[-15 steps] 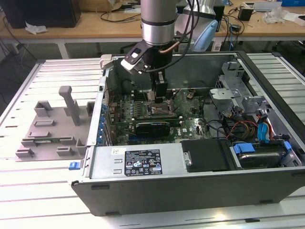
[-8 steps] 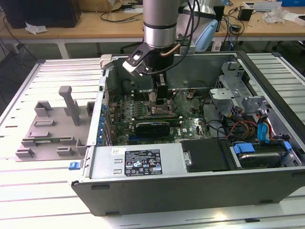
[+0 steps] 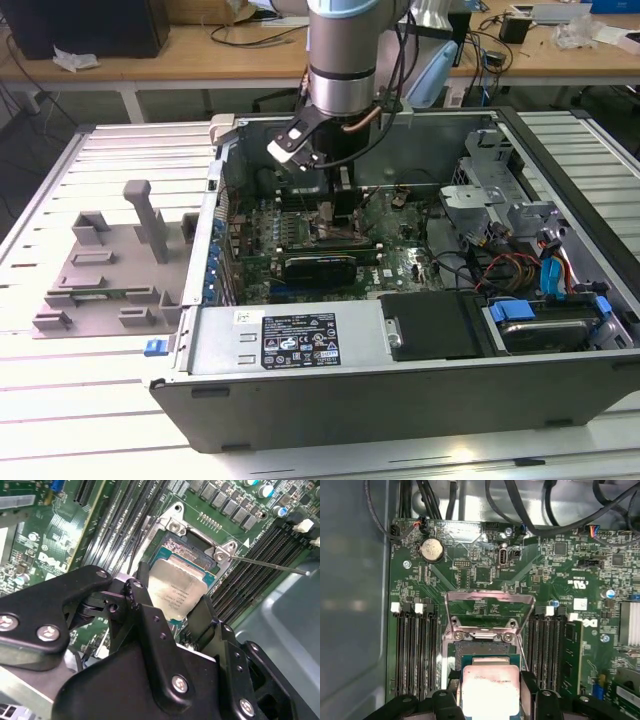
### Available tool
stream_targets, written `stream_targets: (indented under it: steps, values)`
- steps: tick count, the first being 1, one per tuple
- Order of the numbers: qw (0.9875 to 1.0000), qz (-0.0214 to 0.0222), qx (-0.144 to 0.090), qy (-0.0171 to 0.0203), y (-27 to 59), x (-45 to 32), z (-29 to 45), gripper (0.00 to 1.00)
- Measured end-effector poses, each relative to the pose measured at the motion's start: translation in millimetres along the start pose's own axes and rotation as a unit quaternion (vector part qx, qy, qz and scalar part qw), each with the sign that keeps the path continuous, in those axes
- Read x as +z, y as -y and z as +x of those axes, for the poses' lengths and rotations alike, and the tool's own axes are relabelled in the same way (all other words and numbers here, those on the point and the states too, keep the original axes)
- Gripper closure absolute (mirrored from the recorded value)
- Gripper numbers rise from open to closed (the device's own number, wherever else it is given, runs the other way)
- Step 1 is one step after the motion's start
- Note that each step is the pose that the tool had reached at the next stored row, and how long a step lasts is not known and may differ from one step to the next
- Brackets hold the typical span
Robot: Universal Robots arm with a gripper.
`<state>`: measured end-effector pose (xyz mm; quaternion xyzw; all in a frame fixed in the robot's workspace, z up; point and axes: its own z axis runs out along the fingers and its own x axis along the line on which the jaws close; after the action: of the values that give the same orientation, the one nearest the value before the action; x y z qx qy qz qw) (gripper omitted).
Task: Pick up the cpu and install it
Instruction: 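Place the cpu into insertion slot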
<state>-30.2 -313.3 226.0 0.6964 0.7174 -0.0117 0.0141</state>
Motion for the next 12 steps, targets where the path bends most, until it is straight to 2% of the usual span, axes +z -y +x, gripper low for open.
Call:
stream_targets:
  steps: [8,12]
  values:
    - [1.0000,0.0003,0.006,0.0031,-0.1,16.2,4.8,0.45]
    - [0.9998,0.0009,0.018,0.0086,-0.1,24.1,5.3,0.45]
